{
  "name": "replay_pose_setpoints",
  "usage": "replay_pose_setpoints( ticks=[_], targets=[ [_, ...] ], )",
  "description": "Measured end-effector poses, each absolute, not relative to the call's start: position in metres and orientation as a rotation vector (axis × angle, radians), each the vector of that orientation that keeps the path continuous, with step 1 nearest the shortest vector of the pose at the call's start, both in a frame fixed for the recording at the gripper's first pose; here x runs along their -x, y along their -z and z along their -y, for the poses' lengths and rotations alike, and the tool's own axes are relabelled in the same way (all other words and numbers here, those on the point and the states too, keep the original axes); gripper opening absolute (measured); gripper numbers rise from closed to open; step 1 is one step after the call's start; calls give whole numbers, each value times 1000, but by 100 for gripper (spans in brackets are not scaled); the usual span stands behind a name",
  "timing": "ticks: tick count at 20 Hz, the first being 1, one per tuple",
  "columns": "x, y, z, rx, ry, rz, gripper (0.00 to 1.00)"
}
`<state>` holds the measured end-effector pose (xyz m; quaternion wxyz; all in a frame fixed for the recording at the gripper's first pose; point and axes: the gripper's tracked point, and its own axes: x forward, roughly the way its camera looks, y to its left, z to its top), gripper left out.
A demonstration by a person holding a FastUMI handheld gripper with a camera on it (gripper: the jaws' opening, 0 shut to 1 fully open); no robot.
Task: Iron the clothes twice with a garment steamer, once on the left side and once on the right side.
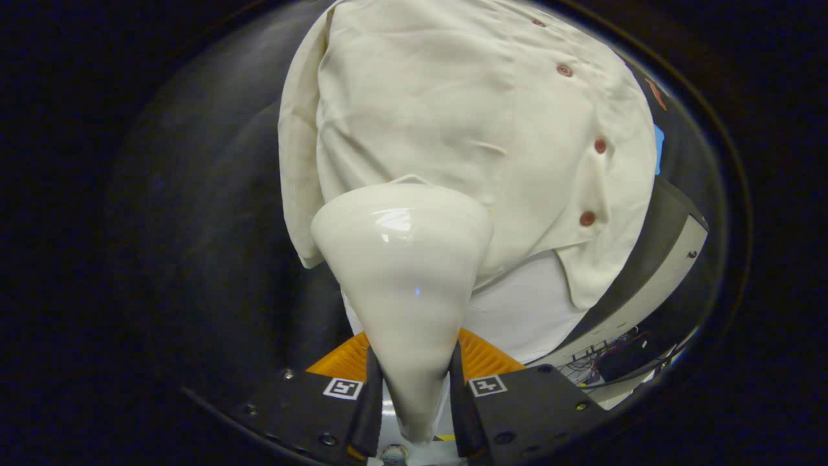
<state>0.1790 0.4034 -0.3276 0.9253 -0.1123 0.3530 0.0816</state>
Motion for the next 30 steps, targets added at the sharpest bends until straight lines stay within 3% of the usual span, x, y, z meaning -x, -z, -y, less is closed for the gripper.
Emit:
replay_pose_setpoints(
  ticks=[10, 16, 24, 30],
  targets=[
    [-184, 164, -381, 178, -192, -397, 45],
    [-246, 68, -333, 115, -109, -301, 44],
    [-281, 81, -313, 145, -81, -328, 45],
    [-277, 157, -291, 132, -87, -437, 45]
  ],
)
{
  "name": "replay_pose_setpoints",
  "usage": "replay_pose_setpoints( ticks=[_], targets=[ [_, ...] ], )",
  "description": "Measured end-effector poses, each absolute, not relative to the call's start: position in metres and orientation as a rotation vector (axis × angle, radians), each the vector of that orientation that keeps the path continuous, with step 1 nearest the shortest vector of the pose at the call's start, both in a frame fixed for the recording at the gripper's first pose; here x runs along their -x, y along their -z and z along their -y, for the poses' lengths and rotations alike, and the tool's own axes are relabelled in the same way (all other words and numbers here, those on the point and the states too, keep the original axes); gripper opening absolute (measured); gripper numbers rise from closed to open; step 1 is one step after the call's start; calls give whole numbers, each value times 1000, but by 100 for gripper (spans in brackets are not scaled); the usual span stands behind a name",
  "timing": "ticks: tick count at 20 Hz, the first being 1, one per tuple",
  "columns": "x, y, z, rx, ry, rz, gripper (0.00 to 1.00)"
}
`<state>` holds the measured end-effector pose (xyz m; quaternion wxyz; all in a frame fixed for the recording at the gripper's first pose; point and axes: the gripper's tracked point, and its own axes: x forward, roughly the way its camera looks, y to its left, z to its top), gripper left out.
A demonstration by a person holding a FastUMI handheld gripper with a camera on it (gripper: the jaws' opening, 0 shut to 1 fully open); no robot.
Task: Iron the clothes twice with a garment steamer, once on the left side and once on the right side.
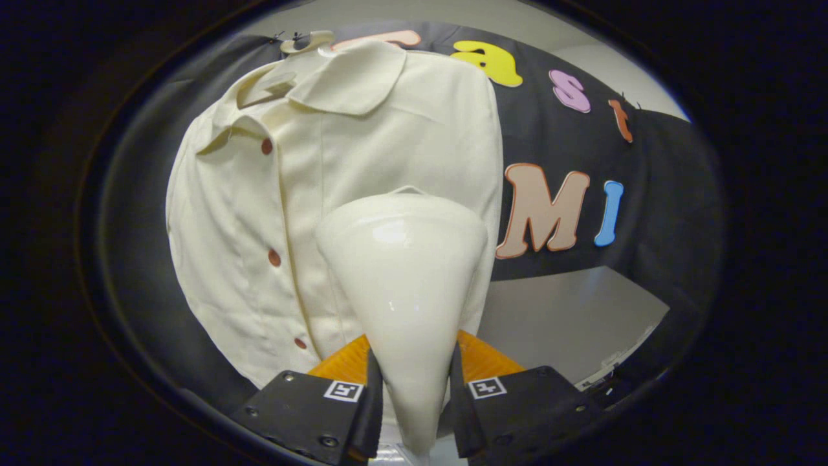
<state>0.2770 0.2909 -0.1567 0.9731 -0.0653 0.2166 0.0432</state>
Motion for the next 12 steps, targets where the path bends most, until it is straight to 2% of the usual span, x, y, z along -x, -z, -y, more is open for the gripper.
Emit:
replay_pose_setpoints(
  ticks=[12],
  targets=[
    [-276, 255, -263, 147, -62, -582, 45]
  ],
)
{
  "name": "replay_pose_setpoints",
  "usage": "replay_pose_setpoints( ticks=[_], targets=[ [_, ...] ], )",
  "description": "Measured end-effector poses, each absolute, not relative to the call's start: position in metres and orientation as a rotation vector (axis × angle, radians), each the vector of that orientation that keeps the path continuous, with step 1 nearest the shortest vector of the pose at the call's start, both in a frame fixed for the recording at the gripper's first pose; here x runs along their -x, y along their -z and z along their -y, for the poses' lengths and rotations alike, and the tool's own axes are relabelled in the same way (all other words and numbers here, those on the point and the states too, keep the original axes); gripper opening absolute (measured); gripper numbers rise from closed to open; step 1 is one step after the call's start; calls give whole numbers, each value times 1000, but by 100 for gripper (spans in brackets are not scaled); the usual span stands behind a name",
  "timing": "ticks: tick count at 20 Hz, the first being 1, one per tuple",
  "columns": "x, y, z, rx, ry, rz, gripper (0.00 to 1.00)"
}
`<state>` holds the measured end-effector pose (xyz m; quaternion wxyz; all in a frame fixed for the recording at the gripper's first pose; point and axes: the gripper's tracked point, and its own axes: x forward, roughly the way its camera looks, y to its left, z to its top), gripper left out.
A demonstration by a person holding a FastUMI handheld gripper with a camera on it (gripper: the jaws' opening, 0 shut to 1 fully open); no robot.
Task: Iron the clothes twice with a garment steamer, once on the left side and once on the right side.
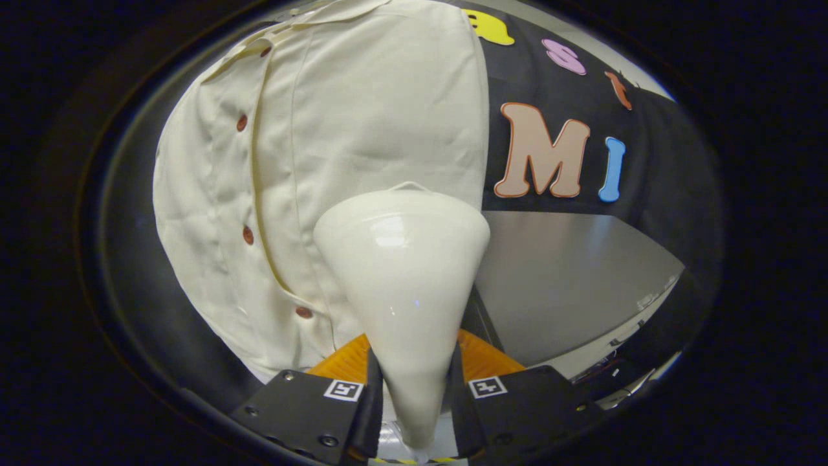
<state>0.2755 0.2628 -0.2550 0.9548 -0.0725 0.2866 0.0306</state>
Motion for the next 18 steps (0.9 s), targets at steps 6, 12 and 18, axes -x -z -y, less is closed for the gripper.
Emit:
replay_pose_setpoints(
  ticks=[6, 12, 18],
  targets=[
    [-263, 311, -261, 183, -50, -677, 45],
    [-256, 358, -255, 236, -31, -719, 45],
    [-245, 401, -248, 230, 2, -753, 45]
  ],
)
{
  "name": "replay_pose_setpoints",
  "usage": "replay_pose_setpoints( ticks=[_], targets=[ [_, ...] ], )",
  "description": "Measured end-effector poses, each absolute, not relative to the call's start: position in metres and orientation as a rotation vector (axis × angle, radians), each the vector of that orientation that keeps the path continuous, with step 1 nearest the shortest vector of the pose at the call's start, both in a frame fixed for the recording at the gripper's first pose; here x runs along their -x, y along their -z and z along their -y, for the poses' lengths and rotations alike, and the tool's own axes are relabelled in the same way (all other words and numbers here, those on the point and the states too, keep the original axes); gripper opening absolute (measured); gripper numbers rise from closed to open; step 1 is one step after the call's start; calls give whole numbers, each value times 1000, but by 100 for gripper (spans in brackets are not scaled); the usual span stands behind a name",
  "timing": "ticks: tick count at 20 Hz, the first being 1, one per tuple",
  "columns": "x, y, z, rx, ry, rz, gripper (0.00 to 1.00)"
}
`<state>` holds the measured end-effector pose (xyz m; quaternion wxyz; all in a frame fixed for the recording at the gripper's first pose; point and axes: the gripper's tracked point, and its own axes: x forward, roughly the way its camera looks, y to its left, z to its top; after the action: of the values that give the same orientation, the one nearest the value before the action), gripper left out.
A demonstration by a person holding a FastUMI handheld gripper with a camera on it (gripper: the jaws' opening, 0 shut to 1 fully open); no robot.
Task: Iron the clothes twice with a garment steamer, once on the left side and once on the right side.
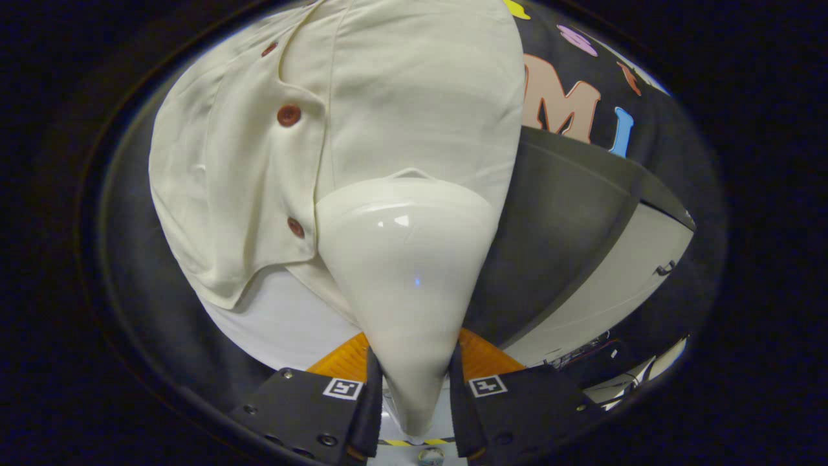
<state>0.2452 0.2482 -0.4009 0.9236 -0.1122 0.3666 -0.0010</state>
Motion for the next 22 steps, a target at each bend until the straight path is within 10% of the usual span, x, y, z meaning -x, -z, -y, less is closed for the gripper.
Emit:
replay_pose_setpoints(
  ticks=[22],
  targets=[
    [-131, 274, -231, 82, 118, -540, 45]
  ],
)
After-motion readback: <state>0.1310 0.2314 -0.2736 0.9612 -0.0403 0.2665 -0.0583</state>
